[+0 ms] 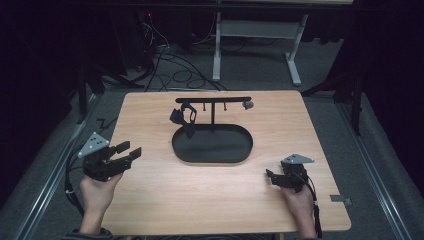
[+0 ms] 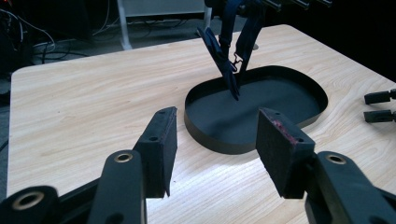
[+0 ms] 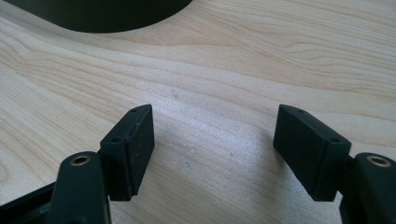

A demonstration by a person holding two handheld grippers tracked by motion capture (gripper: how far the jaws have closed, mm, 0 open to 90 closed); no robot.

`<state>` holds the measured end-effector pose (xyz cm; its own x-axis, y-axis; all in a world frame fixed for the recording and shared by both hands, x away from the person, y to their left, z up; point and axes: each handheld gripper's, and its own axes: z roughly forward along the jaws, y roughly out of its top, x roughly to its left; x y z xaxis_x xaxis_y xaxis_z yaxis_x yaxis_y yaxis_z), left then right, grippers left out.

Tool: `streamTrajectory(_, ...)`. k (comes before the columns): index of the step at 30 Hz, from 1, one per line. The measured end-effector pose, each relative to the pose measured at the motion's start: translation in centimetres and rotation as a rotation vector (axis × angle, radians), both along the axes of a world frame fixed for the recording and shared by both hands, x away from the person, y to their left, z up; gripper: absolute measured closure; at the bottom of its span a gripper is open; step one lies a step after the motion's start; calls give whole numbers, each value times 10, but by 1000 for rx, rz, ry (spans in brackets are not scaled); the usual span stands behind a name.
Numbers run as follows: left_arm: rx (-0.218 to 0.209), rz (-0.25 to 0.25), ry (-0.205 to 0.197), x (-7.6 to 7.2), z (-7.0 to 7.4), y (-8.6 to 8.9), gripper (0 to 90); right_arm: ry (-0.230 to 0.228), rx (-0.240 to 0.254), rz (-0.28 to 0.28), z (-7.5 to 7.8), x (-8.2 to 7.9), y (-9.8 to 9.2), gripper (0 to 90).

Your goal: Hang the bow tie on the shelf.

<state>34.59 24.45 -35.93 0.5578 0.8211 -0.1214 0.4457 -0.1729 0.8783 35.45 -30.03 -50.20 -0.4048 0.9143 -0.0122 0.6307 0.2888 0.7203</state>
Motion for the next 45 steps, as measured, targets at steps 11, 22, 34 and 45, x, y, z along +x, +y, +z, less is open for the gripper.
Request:
streamTrajectory(11, -18, -3, 21, -4, -14, -1, 486, 0, 0, 1, 0, 0, 0, 303)
streamTrajectory(22, -25, 10, 41, -8, -28, 1, 485, 0, -1, 2, 0, 0, 0, 302)
streamTrajectory(34, -29, 11, 52, -11, -37, 2, 485, 1, 0, 0, 0, 0, 0, 302)
streamTrajectory(45, -35, 4, 63, -12, -43, -1, 484, 1, 0, 0, 0, 0, 0, 302)
